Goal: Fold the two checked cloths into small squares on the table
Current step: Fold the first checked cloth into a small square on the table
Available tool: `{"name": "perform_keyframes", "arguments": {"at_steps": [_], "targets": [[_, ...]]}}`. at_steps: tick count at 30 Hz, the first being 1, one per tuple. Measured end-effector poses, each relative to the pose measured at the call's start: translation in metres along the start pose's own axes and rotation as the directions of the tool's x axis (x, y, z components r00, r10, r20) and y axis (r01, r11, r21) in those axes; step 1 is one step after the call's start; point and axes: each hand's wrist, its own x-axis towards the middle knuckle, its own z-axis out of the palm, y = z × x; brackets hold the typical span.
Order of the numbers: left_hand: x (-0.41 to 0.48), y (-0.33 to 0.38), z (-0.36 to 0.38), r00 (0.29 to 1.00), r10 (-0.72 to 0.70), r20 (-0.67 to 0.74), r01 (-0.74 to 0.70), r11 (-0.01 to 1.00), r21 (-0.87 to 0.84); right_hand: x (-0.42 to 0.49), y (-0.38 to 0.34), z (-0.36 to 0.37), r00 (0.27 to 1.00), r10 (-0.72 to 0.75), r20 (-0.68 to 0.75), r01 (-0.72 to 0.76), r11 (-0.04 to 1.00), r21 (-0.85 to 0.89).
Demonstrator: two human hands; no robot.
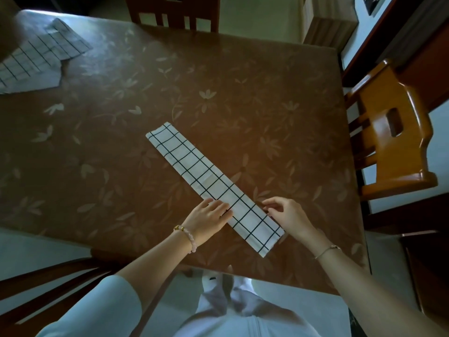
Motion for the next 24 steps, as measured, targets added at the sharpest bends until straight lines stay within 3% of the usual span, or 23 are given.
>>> {"name": "perform_keyframes", "arguments": {"at_steps": [6, 11, 17, 21, 24], "targets": [[0.001, 0.009, 0.009, 0.997, -0.061, -0.036, 0.06, 0.998, -0.029, -0.001, 0.0, -0.003, 1.0, 0.01, 0.023, -0.011, 0.999, 0.038], [0.002, 0.015, 0.01, 0.998, -0.061, 0.008, 0.061, 0.998, 0.029, -0.001, 0.0, -0.004, 0.999, 0.041, 0.033, -0.044, 0.994, 0.095], [0.013, 0.024, 0.012, 0.983, -0.175, 0.054, 0.174, 0.984, 0.03, -0.003, 0.001, -0.005, 0.998, 0.052, 0.041, -0.058, 0.986, 0.156], [0.012, 0.023, 0.01, 0.963, -0.266, -0.052, 0.258, 0.958, -0.125, -0.006, -0.002, -0.013, 0.999, 0.037, 0.028, -0.042, 0.977, 0.208], [0.009, 0.022, 0.002, 0.919, -0.39, -0.058, 0.351, 0.875, -0.333, -0.007, -0.002, -0.024, 0.999, 0.028, -0.022, -0.021, 0.961, 0.275]]}}
